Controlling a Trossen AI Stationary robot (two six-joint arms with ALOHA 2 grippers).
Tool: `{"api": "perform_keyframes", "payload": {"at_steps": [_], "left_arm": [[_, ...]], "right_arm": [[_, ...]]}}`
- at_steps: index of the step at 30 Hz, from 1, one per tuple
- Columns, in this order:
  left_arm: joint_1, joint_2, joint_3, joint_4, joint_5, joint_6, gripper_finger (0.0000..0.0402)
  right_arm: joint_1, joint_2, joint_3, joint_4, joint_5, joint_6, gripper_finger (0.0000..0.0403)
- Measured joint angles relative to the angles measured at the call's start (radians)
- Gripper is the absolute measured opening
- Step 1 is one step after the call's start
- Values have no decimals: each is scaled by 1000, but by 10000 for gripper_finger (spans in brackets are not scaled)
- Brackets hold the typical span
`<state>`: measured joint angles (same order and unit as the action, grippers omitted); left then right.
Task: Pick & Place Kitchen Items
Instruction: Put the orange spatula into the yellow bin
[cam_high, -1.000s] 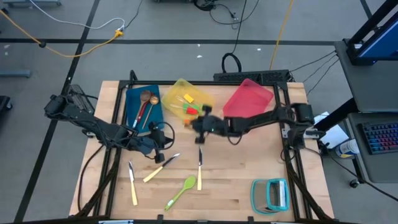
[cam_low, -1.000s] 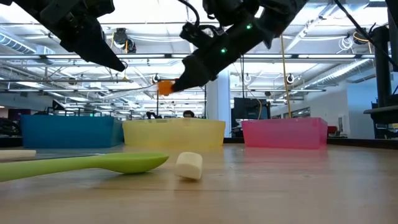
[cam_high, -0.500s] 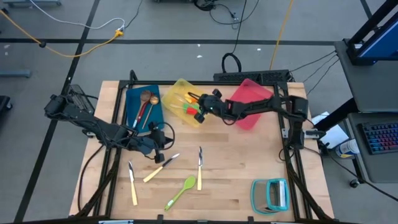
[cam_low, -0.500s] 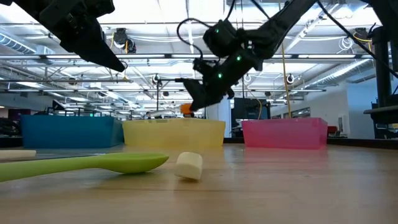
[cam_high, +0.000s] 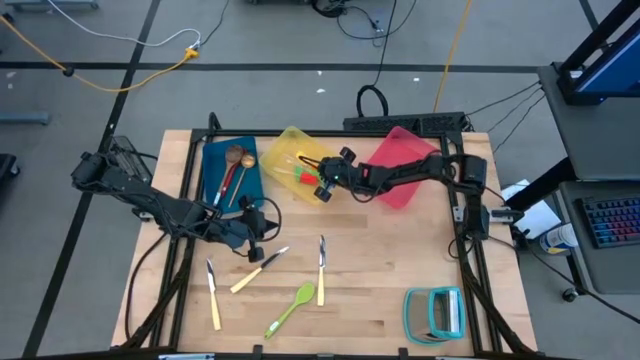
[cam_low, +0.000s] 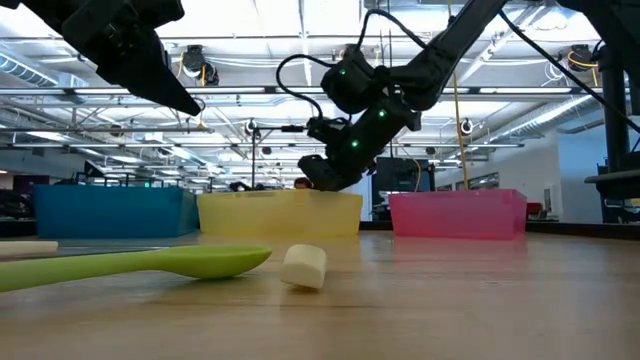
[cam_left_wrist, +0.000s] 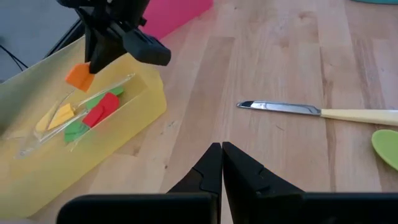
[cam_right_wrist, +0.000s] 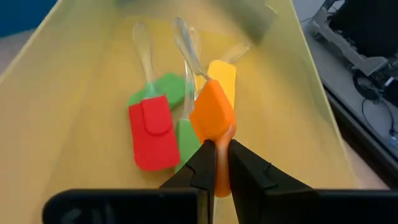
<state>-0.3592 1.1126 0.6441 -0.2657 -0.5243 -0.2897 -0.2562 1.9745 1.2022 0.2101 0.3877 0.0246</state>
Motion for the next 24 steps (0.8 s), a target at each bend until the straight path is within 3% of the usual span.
{"api": "perform_keyframes", "payload": {"at_steps": [6,12,24], "left_arm": [[0,0,0,0,0,0,17],[0,0,0,1,0,-4,17],[0,0,0,1,0,-6,17]], "right_arm": [[-1,-4,1,-33,-125,-65,25],[0,-4,1,-33,-128,-70,41],[0,-4,1,-33,-131,-70,110]]}}
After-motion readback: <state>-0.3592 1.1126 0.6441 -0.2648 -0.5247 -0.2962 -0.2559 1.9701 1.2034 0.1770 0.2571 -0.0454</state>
